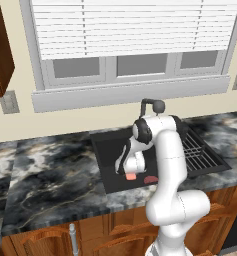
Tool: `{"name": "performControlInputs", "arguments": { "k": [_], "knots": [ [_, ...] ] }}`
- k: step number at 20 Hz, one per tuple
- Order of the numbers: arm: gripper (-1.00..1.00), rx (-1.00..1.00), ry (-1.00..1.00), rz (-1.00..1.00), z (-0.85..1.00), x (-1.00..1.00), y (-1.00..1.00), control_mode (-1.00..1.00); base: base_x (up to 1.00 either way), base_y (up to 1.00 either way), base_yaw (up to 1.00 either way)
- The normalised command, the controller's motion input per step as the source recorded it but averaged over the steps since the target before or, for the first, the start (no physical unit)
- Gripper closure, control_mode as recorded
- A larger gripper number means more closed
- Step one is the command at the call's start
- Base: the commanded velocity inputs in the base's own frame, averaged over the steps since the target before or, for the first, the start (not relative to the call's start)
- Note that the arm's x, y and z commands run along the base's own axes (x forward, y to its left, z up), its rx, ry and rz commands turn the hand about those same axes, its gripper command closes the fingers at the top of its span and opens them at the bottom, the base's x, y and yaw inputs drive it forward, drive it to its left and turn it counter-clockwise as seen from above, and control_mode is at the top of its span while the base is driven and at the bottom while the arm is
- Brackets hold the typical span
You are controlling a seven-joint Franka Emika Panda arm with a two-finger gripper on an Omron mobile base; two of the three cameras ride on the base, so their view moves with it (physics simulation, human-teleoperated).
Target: Pick up the bar soap and soap dispenser from the sink, and place them back in the cabinet, and close the cabinet door.
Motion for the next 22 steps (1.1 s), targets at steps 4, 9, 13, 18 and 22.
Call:
{"name": "performControlInputs", "arguments": {
  "k": [4,9,13,18,22],
  "knots": [
    [1.00,0.00,0.00,0.00,0.00,0.00,0.00,-1.00,0.00,0.00,0.00],
    [1.00,0.00,0.00,0.00,0.00,0.00,0.00,-1.00,0.00,0.00,0.00],
    [1.00,0.00,0.00,0.00,0.00,0.00,0.00,-1.00,0.00,0.00,0.00],
    [1.00,0.00,0.00,0.00,0.07,0.00,0.00,-1.00,0.00,0.00,0.00],
    [1.00,0.00,0.00,0.00,0.34,0.00,0.00,-1.00,0.00,0.00,0.00]
  ]
}}
